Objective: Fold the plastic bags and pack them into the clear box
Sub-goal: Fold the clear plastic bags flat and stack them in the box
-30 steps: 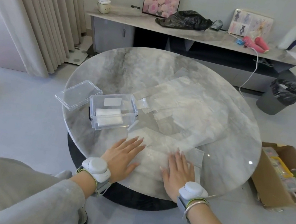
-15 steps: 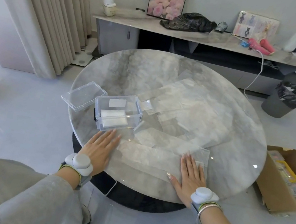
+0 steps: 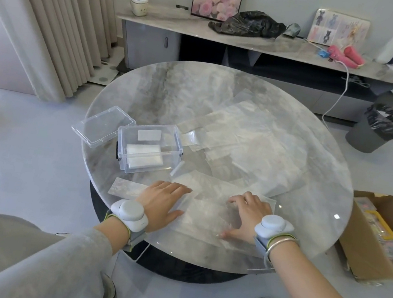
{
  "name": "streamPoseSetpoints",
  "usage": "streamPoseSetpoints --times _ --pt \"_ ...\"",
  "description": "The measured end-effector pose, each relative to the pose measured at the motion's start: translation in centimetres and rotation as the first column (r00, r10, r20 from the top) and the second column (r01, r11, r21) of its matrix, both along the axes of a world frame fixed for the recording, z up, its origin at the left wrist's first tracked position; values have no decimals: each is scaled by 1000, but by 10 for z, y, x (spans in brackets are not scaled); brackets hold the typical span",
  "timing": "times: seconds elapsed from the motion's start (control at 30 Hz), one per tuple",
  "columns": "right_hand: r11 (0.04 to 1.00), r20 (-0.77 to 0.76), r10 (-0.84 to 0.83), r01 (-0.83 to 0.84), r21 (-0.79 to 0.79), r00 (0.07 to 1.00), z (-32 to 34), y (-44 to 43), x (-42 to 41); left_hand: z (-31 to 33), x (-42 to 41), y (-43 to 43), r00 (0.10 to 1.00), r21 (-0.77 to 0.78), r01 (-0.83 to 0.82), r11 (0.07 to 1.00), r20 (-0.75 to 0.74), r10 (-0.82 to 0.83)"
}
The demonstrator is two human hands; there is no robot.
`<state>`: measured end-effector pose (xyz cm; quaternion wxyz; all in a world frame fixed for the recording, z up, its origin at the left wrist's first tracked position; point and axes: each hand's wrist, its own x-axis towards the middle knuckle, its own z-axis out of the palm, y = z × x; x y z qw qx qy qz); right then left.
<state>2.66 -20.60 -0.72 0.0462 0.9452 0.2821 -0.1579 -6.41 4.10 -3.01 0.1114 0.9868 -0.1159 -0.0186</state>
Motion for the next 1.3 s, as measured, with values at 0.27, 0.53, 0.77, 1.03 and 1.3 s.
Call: streamPoseSetpoints --times 0.27,0.53,0.77,1.03,1.3 --pt "993 -70 72 -79 -89 995 0 9 7 -15 12 7 984 167 141 976 -131 -119" --pt "981 -135 -48 73 179 990 15 12 1 -20 -2 20 998 205 -50 977 -22 55" --pt "887 -323 -44 186 423 945 18 2 -3 -16 -3 29 991 99 -136 986 18 135" --pt "877 -288 41 104 469 957 10 3 -10 13 -1 14 984 -114 -161 980 57 168" --pt "974 -185 77 -35 223 980 -5 3 -19 12 -5 27 985 -6 -78 997 -156 76"
